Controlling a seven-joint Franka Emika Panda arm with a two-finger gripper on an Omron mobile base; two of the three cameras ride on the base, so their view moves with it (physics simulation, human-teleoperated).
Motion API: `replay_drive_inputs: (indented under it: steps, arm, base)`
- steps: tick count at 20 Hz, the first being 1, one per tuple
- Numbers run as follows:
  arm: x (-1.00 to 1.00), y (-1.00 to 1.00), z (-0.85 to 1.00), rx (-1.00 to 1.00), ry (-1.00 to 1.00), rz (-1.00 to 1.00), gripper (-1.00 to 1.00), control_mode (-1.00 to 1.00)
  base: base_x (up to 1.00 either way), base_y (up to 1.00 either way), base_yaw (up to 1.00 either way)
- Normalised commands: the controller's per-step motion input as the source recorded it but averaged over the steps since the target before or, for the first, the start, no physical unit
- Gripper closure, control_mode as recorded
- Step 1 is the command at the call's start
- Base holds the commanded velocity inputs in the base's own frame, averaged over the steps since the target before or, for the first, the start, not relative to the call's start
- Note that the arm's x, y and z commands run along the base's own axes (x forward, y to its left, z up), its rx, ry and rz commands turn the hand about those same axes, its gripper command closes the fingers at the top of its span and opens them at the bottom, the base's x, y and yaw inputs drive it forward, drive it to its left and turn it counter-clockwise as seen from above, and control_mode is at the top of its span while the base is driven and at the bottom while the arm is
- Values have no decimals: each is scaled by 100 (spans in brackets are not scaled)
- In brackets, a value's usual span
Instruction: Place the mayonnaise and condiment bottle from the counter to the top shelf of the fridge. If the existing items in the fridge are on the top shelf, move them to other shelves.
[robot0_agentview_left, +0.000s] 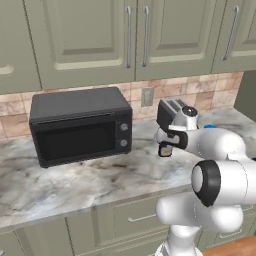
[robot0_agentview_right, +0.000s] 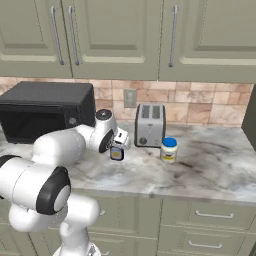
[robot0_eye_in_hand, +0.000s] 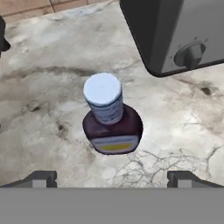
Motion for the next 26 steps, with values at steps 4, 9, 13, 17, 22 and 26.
replay_drive_inputs:
  steps: [4, 9, 13, 17, 22, 26]
  arm:
    - [39, 0, -13, -2, 0, 0, -100, -100]
    - [23, 0, 0, -3, 0, 0, -100, -100]
    - [16, 0, 0, -1, -1, 0, -100, -100]
    - [16, 0, -10, -2, -2, 0, -100, -100]
    - [19, 0, -11, -4, -5, 0, -100, -100]
    - [15, 0, -3, -3, -4, 0, -100, -100]
  base:
    - [0, 0, 0]
    - [0, 0, 0]
    - [0, 0, 0]
    - [0, 0, 0]
    - [0, 0, 0]
    - [0, 0, 0]
